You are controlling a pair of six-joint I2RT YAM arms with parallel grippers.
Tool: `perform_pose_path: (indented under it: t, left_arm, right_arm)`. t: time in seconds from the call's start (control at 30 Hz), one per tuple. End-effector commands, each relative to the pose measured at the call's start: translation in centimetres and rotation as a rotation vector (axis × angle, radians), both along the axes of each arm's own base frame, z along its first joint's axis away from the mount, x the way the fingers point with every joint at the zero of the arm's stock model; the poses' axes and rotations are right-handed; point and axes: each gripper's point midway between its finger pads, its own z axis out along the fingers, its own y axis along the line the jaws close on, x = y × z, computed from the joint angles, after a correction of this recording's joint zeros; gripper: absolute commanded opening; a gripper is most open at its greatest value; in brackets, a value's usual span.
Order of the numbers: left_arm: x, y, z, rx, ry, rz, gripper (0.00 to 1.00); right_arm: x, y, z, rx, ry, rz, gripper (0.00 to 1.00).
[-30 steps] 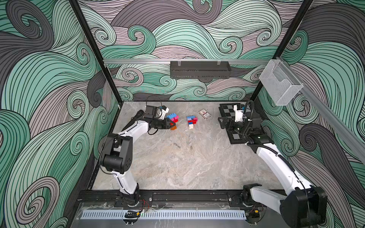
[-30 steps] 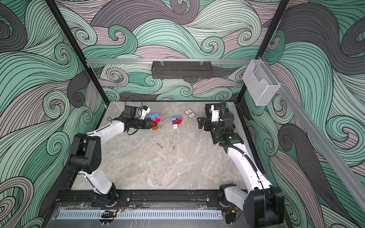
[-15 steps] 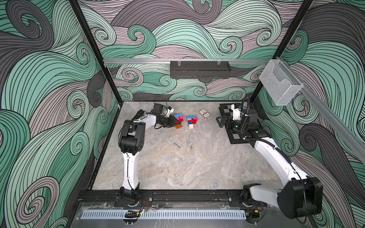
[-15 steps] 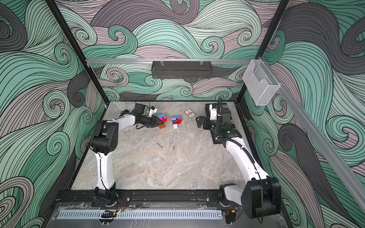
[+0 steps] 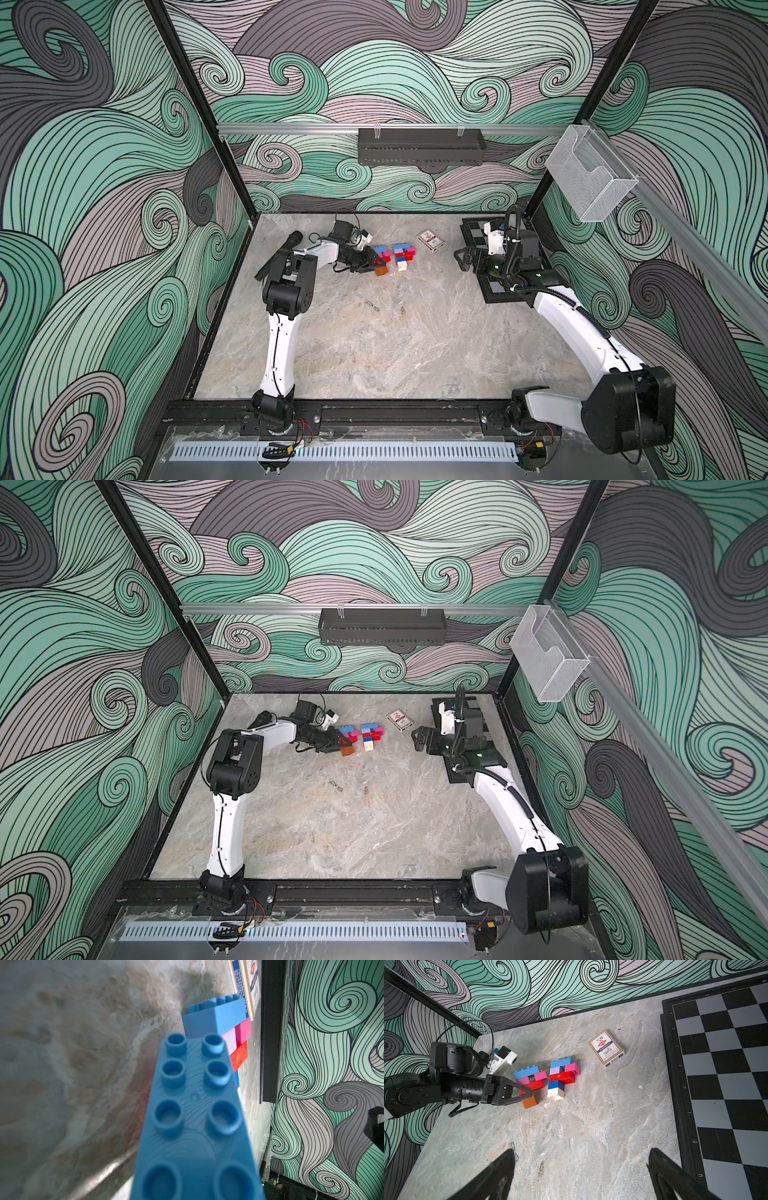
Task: Assemble the letter p with lego
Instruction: Place the lego brick at the center of the board.
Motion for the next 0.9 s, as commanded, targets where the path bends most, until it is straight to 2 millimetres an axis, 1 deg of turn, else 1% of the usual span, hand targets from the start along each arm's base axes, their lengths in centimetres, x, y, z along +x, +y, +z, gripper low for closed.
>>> perform_pose_path:
  t: [0.0, 0.03, 0.07, 0.1, 0.13, 0.33, 0.5, 0.57, 0.63, 0.67, 0.73, 0.8, 0.83, 0.87]
  left_arm:
    - [0.1, 0.4, -1.6, 0.048, 0.039, 0.017, 0.38]
    - [0.1, 0.5, -1.8, 0.056, 0.043, 0.02, 0.43]
    - [0.1, 0.7, -2.0, 0.066, 0.045, 0.024, 0.58]
    - [0.1, 0.8, -2.0, 0.07, 0.043, 0.025, 0.96]
    - [0.1, 0.9, -2.1, 0.078, 0.045, 0.025, 0.99]
    - [0.1, 2.1, -2.2, 0.164, 0.03, 0.045, 0.99]
    - [0.4, 4.4, -1.9, 0.314, -0.005, 0.087, 0.99]
    - [0.6, 5.1, -1.2, 0.353, -0.038, 0.095, 0.99]
    - [1.0, 5.2, 0.3, 0.356, -0.093, 0.101, 0.99]
    - [1.3, 5.3, 1.7, 0.349, -0.145, 0.111, 0.99]
    - [1.9, 5.7, 5.4, 0.346, -0.273, 0.144, 0.99]
    - [1.9, 7.0, 10.8, 0.376, -0.461, 0.186, 0.99]
    - [1.6, 8.0, 13.0, 0.412, -0.544, 0.215, 0.99]
    - [0.8, 9.5, 16.0, 0.461, -0.648, 0.259, 0.99]
  right_arm:
    - [0.4, 0.1, 1.0, 0.006, -0.013, 0.009, 0.99]
    - [0.3, 0.1, 1.1, 0.006, -0.014, 0.011, 0.99]
    - [0.3, 0.1, 1.1, 0.005, -0.015, 0.011, 0.99]
    - [0.3, 0.1, 1.0, 0.005, -0.013, 0.011, 0.99]
    - [0.3, 0.1, 1.0, 0.005, -0.012, 0.012, 0.99]
    - [0.3, 0.1, 1.1, 0.005, -0.013, 0.014, 0.99]
    - [0.3, 0.1, 0.9, 0.002, -0.009, 0.014, 0.99]
    - [0.4, 0.1, 0.7, -0.004, -0.007, 0.013, 0.99]
    - [0.6, -0.1, 0.3, -0.021, -0.003, 0.008, 0.99]
    - [0.7, -0.4, 0.1, -0.039, -0.005, 0.001, 0.99]
    - [1.1, -1.5, -0.3, -0.106, -0.024, -0.026, 0.99]
    - [1.5, -3.3, -1.1, -0.208, -0.061, -0.073, 0.99]
    - [1.6, -3.9, -1.5, -0.247, -0.084, -0.083, 0.99]
    - [1.8, -4.5, -2.1, -0.29, -0.117, -0.086, 0.99]
